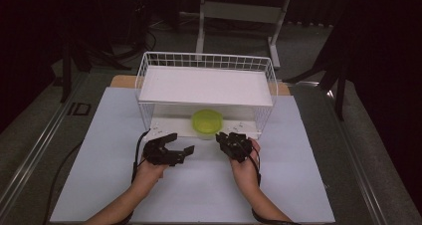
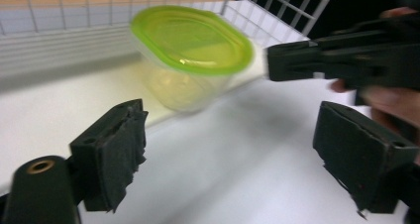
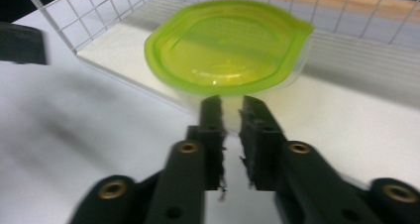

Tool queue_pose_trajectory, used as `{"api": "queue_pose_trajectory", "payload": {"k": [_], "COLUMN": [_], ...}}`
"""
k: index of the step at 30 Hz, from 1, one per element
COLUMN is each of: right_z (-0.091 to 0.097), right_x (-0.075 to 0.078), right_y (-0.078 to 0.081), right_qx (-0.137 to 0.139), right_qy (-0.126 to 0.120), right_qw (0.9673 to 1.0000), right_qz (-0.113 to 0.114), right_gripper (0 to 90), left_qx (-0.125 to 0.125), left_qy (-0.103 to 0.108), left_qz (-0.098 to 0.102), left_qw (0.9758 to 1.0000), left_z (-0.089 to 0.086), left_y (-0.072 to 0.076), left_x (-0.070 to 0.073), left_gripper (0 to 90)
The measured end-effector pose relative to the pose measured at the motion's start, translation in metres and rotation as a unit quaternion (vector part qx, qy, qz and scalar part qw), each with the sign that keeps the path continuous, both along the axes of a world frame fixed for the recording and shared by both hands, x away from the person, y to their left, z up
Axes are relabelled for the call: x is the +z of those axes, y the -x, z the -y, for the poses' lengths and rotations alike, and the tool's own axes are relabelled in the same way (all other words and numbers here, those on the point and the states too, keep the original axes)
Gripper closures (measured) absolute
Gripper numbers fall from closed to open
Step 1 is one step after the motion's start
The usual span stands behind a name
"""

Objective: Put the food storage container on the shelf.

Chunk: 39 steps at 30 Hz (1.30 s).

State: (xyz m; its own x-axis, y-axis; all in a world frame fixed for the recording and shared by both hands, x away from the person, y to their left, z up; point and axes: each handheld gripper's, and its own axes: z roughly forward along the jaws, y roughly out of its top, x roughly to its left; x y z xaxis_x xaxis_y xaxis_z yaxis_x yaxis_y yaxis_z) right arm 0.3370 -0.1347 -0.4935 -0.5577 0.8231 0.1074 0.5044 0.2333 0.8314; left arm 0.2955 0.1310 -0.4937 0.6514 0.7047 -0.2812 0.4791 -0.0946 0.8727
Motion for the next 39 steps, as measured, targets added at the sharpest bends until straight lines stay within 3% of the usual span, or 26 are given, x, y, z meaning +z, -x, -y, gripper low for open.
{"api": "queue_pose_trajectory", "payload": {"k": [1, 2, 5, 11, 17, 25, 27, 34, 39], "right_z": [-0.002, -0.003, -0.009, -0.021, -0.029, -0.036, -0.039, -0.042, -0.038], "right_x": [-0.002, -0.004, -0.009, -0.019, -0.022, -0.02, -0.021, -0.022, -0.018], "right_y": [0.0, 0.0, -0.001, -0.008, -0.019, -0.035, -0.039, -0.049, -0.04], "right_qx": [0.0, 0.001, 0.0, 0.006, 0.001, -0.011, -0.011, -0.021, -0.007], "right_qy": [0.001, 0.003, 0.003, -0.003, 0.007, -0.004, 0.006, 0.006, 0.007], "right_qw": [1.0, 1.0, 0.9999, 0.9995, 0.9995, 0.9995, 0.9995, 0.9993, 0.9994], "right_qz": [-0.004, -0.004, -0.012, -0.031, -0.031, -0.031, -0.028, -0.031, -0.033], "right_gripper": [89.3, 89.6, 89.8, 89.8, 89.7, 89.7, 89.6, 88.3, 85.1], "left_qx": [0.002, 0.006, 0.014, 0.021, 0.013, 0.014, 0.014, 0.013, 0.008], "left_qy": [0.009, 0.013, 0.028, 0.037, 0.027, 0.028, 0.03, 0.023, 0.022], "left_qz": [0.006, 0.01, 0.013, 0.013, 0.032, 0.03, 0.031, 0.037, 0.043], "left_qw": [0.9999, 0.9998, 0.9994, 0.999, 0.999, 0.9991, 0.999, 0.999, 0.9988], "left_z": [-0.002, -0.004, -0.009, -0.013, -0.01, -0.011, -0.012, -0.012, -0.011], "left_y": [0.005, 0.009, 0.016, 0.018, 0.022, 0.022, 0.022, 0.023, 0.024], "left_x": [-0.001, -0.003, -0.009, -0.015, -0.012, -0.012, -0.011, -0.01, -0.01], "left_gripper": [1.9, 1.1, 1.1, 1.1, 1.1, 1.1, 1.1, 1.1, 1.1]}}
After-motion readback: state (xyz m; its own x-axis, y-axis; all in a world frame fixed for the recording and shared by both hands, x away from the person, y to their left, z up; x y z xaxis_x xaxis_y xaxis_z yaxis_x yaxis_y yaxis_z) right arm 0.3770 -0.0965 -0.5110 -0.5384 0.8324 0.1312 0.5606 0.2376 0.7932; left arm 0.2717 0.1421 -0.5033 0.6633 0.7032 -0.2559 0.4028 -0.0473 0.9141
